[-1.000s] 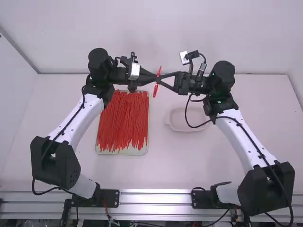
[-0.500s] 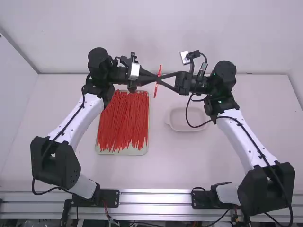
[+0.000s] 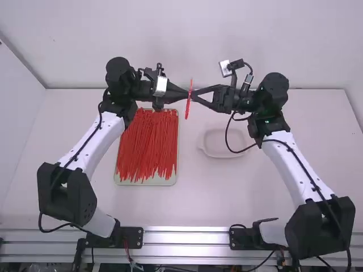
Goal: Fasten the cable tie
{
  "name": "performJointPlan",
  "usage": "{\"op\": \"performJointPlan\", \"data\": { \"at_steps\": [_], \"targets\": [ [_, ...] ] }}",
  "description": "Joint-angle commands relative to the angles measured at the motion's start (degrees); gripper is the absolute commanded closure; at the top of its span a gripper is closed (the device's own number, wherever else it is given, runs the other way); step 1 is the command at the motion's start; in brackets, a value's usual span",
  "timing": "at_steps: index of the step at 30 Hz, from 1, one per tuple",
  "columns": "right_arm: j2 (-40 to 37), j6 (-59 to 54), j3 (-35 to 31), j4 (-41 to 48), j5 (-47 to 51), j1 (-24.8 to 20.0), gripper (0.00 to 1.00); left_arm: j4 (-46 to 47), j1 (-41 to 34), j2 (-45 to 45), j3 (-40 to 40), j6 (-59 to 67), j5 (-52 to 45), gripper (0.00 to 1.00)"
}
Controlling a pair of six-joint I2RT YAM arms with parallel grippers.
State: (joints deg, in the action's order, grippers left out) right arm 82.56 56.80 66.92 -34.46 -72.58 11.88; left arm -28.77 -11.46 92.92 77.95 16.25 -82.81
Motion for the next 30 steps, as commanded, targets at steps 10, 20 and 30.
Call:
{"op": "performJointPlan", "data": {
  "at_steps": [10, 20, 30],
  "targets": [
    [0.26, 2.49, 1.36, -0.52, 0.17, -4.5, 0.54, -0.39, -1.77, -0.5, 1.11, 0.79, -6.19, 0.98],
    [0.26, 4.57, 1.36, -4.35, 0.52, -1.81, 0.56, -0.22, -4.02, -0.46, 1.09, -0.28, 0.46, 0.98],
    [0.26, 4.72, 1.36, -4.37, 0.37, -2.03, 0.67, -0.2, -3.39, -0.46, 1.09, -0.09, 0.35, 0.98]
  ]
}}
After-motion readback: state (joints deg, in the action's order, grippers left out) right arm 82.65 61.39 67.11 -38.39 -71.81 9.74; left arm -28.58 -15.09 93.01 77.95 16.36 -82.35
